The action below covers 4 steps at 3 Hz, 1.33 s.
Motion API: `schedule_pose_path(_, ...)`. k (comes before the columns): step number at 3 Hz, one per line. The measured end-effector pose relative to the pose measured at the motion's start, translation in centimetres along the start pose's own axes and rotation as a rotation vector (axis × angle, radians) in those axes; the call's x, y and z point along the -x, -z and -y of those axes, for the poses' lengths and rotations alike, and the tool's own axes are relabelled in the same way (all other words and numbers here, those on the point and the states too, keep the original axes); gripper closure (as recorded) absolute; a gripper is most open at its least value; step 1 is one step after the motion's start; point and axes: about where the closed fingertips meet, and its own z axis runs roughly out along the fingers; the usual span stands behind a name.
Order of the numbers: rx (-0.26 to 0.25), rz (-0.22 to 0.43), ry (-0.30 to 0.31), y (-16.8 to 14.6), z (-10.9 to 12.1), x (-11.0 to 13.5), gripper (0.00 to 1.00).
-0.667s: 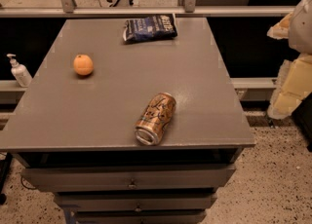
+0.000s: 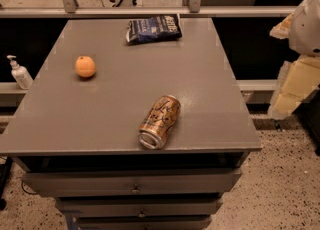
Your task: Move blue chip bag near orange
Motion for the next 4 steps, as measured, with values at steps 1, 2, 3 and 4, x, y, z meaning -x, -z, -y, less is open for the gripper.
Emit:
schedule_pose_path(1, -0.041, 0.050, -0.046, -1.8, 2.9, 0.6, 0.00)
schedule_pose_path(2, -0.068, 0.119, -0.101, -3.6, 5.7, 1.7, 0.00)
schedule_pose_path(3, -0.112, 0.244, -0.203, -6.6, 10.0, 4.4, 0.00)
schedule_pose_path(4, -0.158, 0.352, -0.312, -9.3, 13.8, 6.2, 0.00)
